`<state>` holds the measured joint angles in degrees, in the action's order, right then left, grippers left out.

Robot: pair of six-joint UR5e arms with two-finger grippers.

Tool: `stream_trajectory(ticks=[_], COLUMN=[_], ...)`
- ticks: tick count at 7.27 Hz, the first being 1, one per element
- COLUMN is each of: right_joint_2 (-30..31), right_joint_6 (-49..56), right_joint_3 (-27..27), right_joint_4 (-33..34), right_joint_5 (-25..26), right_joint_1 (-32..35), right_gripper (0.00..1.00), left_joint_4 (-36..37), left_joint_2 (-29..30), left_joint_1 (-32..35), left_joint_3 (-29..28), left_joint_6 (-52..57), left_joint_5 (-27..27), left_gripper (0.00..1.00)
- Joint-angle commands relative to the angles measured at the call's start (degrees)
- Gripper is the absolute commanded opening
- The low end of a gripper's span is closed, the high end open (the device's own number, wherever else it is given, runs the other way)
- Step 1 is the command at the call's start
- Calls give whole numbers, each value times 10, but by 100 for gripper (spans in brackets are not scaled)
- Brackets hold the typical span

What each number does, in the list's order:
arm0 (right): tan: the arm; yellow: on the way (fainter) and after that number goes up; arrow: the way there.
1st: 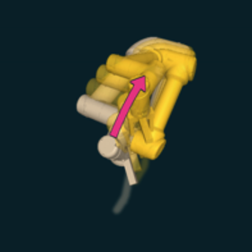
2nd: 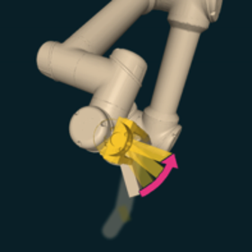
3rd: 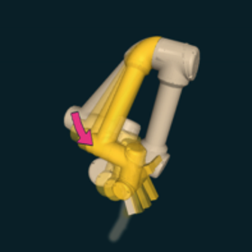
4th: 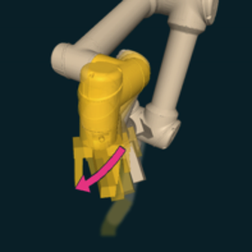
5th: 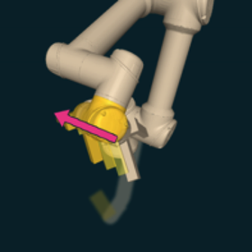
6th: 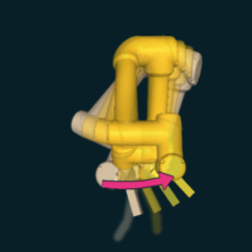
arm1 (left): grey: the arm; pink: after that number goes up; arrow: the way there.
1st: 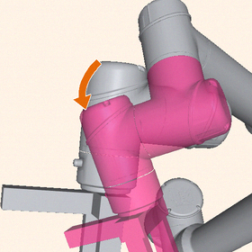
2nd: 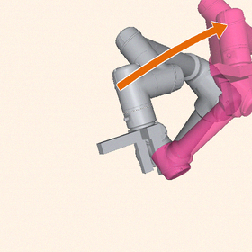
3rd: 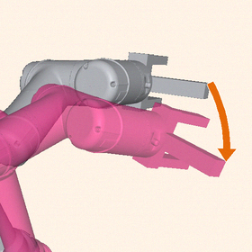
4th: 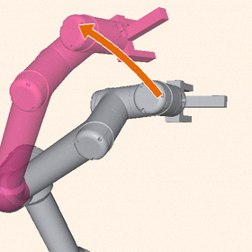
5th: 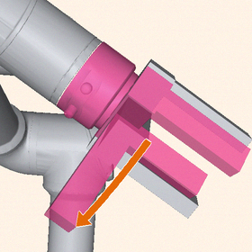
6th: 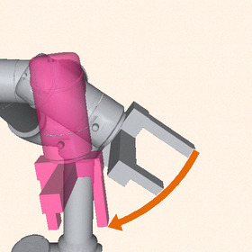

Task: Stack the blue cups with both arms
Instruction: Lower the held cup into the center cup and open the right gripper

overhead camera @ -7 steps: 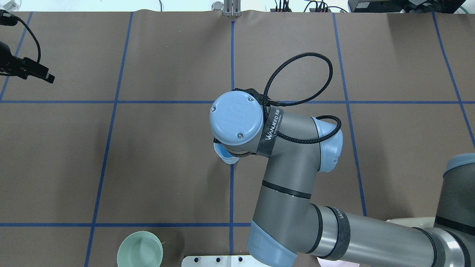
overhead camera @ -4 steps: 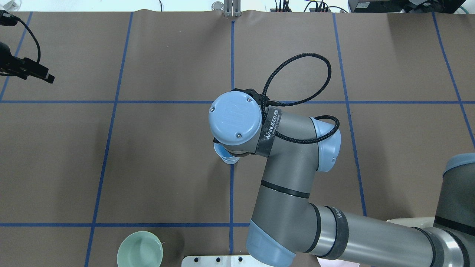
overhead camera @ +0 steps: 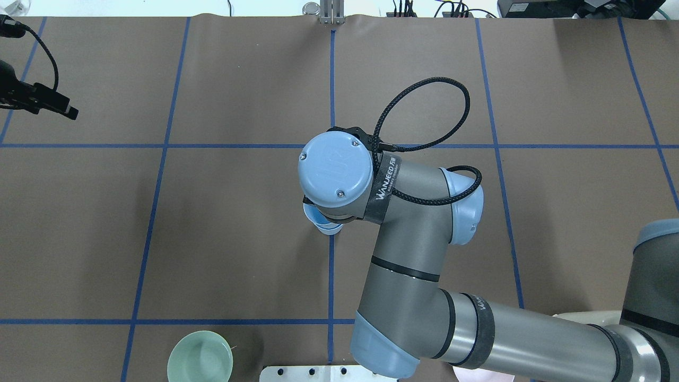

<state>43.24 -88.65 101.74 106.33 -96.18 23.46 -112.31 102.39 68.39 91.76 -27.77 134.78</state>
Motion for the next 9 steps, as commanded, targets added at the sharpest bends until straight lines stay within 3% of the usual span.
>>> stream_trajectory(ticks=[1, 4, 5, 6, 9], right_joint_2=[0, 1, 3, 3, 4], right_joint_6=[4, -1, 8, 8, 34], right_joint_3=[-5, -5, -6, -6, 17], right_joint_4=[-6, -18, -17, -17, -13], right_joint_5=[0, 17, 23, 24, 10], right_joint_1=[2, 2, 5, 8, 34], right_gripper=[0, 0, 70, 100, 100], left_joint_4=[0, 0, 0, 0, 0], left_joint_2=[0, 0, 0, 0, 0], left_joint_1=[0, 0, 0, 0, 0], left_joint_3=[0, 0, 1, 1, 4], left_joint_6=[0, 0, 0, -1, -4], left_joint_5=[0, 0, 0, 0, 0], left_gripper=[98, 98, 98, 98, 98])
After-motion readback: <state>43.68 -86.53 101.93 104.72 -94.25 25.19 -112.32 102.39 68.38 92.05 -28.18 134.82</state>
